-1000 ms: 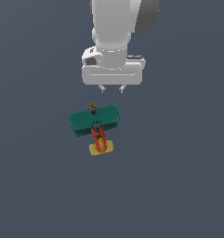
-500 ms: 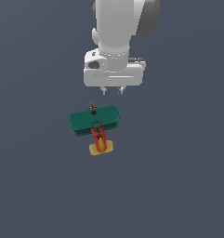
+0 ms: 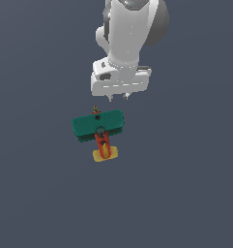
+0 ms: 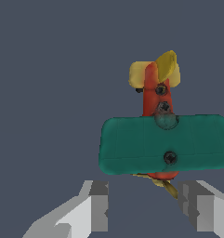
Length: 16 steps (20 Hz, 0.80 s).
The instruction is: Pick up the object and move it to a goal position.
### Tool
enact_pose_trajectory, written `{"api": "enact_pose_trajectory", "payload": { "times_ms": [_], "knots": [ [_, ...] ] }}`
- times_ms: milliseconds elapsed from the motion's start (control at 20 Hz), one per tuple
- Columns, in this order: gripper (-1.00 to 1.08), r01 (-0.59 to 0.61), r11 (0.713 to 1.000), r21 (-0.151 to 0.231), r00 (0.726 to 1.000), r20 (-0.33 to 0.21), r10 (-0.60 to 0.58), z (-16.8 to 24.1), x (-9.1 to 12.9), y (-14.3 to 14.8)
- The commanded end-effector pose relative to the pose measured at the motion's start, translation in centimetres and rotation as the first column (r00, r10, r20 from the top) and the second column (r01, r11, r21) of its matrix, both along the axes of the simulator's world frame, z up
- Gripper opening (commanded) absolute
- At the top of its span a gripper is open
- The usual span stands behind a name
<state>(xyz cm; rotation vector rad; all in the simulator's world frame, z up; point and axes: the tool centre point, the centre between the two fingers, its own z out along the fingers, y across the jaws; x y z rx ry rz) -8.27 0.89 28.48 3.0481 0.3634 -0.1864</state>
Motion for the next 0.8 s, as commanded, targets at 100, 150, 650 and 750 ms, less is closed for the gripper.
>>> {"api": "enact_pose_trajectory", "payload": {
  "times_ms": [100,150,650,750],
  "knots": [
    [0.28,-0.104,0.994,-0.025,0.994,-0.045,0.103,-1.0,-0.5,0.2],
    [0.28,-0.128,0.991,-0.03,0.99,-0.056,0.126,-1.3,-0.6,0.2],
    [0.28,-0.353,0.934,-0.056,0.925,-0.17,0.339,-3.4,-1.8,0.4],
    [0.28,-0.396,0.917,-0.057,0.905,-0.195,0.379,-3.7,-2.0,0.4]
  ]
}}
